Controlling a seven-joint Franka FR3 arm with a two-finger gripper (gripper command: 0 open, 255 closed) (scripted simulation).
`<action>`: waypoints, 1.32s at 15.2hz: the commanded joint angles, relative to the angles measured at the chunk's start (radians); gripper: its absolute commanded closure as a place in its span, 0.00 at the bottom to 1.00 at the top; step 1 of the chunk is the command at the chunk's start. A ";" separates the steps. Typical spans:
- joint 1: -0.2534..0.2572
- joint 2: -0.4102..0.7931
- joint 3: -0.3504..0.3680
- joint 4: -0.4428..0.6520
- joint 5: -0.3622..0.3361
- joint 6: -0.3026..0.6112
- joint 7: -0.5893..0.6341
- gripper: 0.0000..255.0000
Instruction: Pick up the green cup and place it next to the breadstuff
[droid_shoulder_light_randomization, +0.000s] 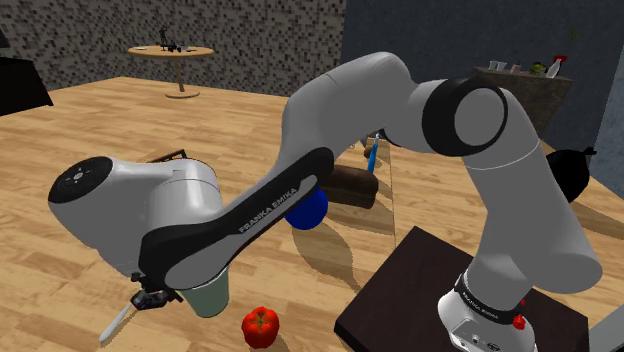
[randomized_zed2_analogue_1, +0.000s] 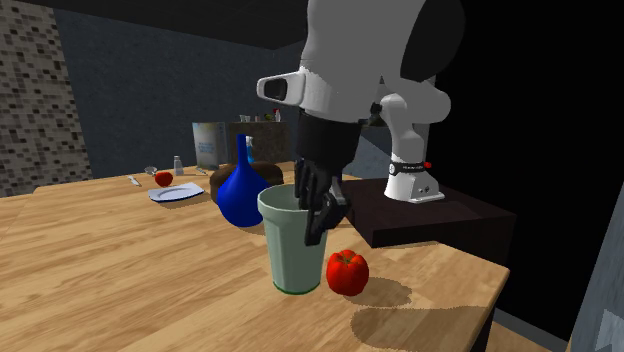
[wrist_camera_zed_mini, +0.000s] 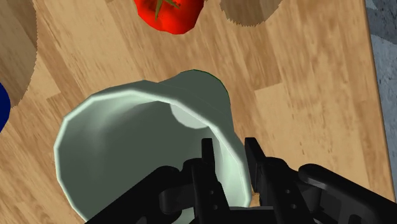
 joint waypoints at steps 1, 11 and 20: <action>-0.002 -0.015 0.006 0.007 0.008 -0.019 -0.008 1.00; -0.002 -0.062 0.025 0.068 0.041 -0.116 -0.045 1.00; 0.008 -0.088 0.036 0.149 0.062 -0.213 -0.078 1.00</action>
